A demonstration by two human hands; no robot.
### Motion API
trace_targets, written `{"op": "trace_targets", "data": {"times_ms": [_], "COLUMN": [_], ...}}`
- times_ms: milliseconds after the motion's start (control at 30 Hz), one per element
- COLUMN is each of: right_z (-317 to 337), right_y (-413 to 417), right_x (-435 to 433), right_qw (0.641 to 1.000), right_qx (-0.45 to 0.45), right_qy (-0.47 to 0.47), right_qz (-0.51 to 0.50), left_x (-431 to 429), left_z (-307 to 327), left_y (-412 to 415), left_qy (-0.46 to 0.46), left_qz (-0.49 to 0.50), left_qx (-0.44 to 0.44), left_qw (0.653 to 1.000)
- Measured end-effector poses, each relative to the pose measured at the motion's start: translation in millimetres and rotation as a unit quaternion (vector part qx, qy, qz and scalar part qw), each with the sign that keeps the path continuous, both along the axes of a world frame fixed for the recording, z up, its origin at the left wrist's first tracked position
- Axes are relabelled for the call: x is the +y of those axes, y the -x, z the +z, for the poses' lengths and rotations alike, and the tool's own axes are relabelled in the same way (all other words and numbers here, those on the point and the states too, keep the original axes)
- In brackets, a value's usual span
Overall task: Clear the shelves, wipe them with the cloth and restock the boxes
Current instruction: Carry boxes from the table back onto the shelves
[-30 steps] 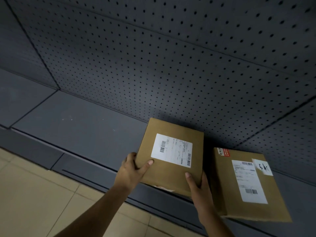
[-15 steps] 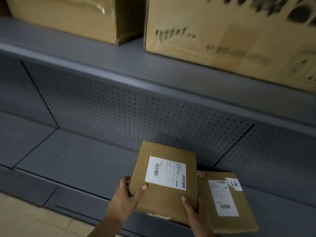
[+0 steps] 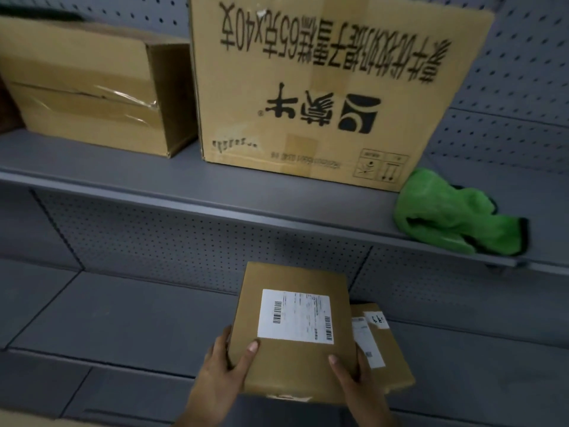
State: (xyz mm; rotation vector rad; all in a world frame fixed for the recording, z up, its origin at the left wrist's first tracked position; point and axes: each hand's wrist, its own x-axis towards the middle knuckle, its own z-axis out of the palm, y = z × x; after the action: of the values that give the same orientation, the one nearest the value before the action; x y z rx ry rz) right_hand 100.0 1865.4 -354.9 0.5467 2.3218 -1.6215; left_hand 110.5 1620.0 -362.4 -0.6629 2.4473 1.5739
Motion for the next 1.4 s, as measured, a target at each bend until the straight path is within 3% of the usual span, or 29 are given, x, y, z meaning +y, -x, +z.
{"op": "trace_targets", "data": {"times_ms": [333,567,1000,1400], "right_z": [40,46,68,80], "right_y": [-60,-115,-250,-434], "right_x": [37,72,153,244], "right_qw": [0.994,0.978,0.913,0.833], "right_qx": [0.024,0.026,0.11,0.119], "right_qy": [0.03,0.014,0.053,-0.002], "right_qz": [-0.103,-0.208,-0.388,-0.541], "left_x": [37,77,218,376], "left_z": [29,36,57,73], "left_y": [-19,-17,-65,-195], "left_qy": [-0.01,-0.026,-0.056,-0.066], "left_qz": [-0.076,-0.194,-0.376,-0.545], "left_qx": [0.029,0.034,0.044,0.103], "left_qw": [0.997,0.98,0.924,0.829]}}
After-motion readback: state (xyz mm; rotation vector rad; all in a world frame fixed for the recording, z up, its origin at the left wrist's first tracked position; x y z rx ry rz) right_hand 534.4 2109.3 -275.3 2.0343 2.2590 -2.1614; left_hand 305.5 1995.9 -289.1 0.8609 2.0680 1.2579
